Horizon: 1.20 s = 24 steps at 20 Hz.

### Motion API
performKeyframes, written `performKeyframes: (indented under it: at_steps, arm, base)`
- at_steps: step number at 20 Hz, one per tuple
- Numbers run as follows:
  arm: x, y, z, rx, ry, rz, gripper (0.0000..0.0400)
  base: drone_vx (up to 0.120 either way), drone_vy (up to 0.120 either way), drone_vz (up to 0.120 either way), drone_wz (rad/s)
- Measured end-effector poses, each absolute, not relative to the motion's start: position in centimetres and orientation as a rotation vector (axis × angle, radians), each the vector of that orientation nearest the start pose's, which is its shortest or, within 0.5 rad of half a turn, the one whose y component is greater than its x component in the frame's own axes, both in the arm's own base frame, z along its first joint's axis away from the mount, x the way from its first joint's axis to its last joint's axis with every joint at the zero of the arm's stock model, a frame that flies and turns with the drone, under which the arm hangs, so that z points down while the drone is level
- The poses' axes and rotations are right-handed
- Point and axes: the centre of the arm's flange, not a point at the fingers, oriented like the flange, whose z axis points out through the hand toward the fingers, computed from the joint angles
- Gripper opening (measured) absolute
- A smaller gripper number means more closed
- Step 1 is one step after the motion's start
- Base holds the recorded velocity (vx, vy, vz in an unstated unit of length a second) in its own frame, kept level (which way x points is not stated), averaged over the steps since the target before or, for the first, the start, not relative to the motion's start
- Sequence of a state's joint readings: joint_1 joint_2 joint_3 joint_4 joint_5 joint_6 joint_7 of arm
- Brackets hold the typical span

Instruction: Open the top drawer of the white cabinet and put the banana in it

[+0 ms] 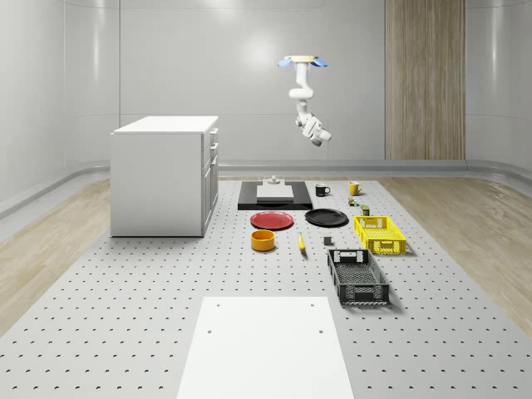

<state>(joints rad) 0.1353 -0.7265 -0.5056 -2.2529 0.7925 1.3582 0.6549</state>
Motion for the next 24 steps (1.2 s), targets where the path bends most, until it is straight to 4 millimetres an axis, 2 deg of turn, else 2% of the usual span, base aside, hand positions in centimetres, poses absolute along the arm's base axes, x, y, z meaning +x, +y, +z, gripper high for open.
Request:
performKeyframes:
  at_steps: [4, 8, 24]
  arm:
    - [30.6, -9.7, 61.2, -1.682, 0.694, 0.556, 0.04]
    - [30.6, -9.9, 60.2, -1.581, 0.651, 0.586, 0.04]
    - [30.7, -10.0, 59.2, -1.49, 0.613, 0.611, 0.04]
  base:
    - [0.12, -0.12, 0.04, 0.0]
    - [0.12, -0.12, 0.04, 0.0]
    - [0.12, -0.12, 0.0, 0.0]
